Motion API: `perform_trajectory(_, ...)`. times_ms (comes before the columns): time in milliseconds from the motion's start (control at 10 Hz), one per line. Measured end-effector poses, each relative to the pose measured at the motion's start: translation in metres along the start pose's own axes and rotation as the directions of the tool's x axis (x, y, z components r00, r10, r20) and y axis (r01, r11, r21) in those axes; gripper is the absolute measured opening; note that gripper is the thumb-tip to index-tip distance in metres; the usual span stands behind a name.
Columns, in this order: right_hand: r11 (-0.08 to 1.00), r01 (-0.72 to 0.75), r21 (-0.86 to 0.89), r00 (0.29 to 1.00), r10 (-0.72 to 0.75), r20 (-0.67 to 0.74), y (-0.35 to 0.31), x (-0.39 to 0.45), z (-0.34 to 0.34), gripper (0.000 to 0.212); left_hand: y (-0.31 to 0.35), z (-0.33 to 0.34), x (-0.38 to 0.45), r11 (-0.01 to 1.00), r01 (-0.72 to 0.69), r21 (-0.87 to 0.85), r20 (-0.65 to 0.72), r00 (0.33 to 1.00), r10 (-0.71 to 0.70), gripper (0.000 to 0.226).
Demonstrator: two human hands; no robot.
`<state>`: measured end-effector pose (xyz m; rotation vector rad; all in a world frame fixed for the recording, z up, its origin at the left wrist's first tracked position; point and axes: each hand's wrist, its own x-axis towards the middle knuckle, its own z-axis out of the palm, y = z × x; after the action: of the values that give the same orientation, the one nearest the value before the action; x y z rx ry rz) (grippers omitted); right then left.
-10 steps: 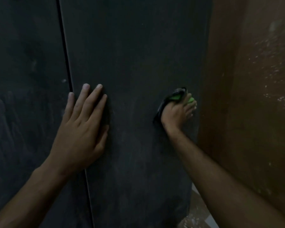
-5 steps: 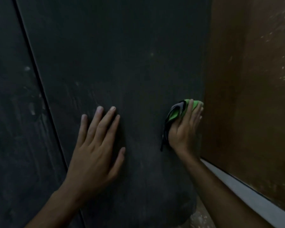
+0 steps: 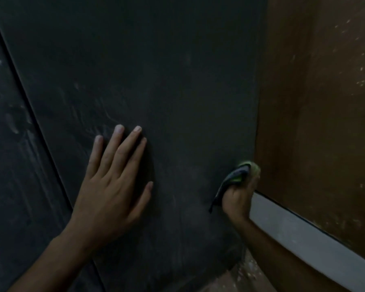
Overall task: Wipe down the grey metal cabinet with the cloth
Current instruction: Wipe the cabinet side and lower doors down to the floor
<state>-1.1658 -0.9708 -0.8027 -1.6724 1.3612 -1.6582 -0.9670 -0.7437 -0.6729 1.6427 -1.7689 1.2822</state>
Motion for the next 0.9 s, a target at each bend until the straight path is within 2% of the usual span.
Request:
perform_trajectory(100, 0.958, -0.283, 0.052, 0.958, 0.285, -0.022, -0.018, 0.012, 0.009, 0.058, 0.000, 0.000, -0.002, 1.000, -0.003, -0.009, 0.006, 1.000, 0.003, 0.077)
perform_trajectory(200, 0.996, -0.011, 0.093, 0.990, 0.025, -0.142, -0.059, 0.035, 0.018, 0.069, -0.001, 0.001, -0.001, 1.000, -0.004, -0.012, 0.012, 1.000, 0.004, 0.077)
perform_trajectory(300, 0.983, 0.182, 0.027, 0.978, -0.178, -0.112, -0.033, 0.017, 0.013, 0.064, -0.001, -0.001, 0.000, 1.000, -0.006, -0.023, 0.005, 1.000, 0.006, 0.076)
perform_trajectory(400, 0.992, -0.101, 0.073, 0.995, 0.101, 0.007, 0.009, -0.007, 0.003, 0.049, -0.004, -0.006, 0.000, 0.999, -0.016, -0.030, 0.022, 1.000, 0.017, 0.077)
perform_trajectory(500, 0.953, -0.267, 0.144, 0.959, 0.278, -0.062, -0.022, 0.016, 0.014, 0.055, -0.002, -0.004, -0.005, 0.999, -0.010, -0.037, 0.023, 1.000, 0.011, 0.076)
perform_trajectory(600, 0.996, -0.010, 0.084, 0.988, 0.023, -0.155, -0.047, 0.024, 0.023, 0.067, 0.010, 0.005, -0.012, 0.998, -0.017, -0.061, 0.032, 0.999, 0.019, 0.074)
perform_trajectory(700, 0.998, -0.034, 0.059, 0.994, 0.040, -0.102, -0.006, -0.016, 0.017, 0.058, 0.019, 0.013, -0.022, 0.996, -0.064, -0.065, 0.078, 0.995, 0.069, 0.073)
perform_trajectory(800, 0.831, -0.500, 0.243, 0.866, 0.479, 0.146, -0.005, -0.027, 0.015, 0.053, 0.014, 0.018, -0.028, 0.993, -0.112, -0.024, 0.102, 0.988, 0.114, 0.073)
perform_trajectory(900, -0.018, 0.180, 0.983, 0.734, 0.668, -0.122, -0.033, -0.015, 0.007, 0.048, 0.010, 0.022, -0.030, 0.992, -0.128, 0.006, 0.093, 0.988, 0.127, 0.072)
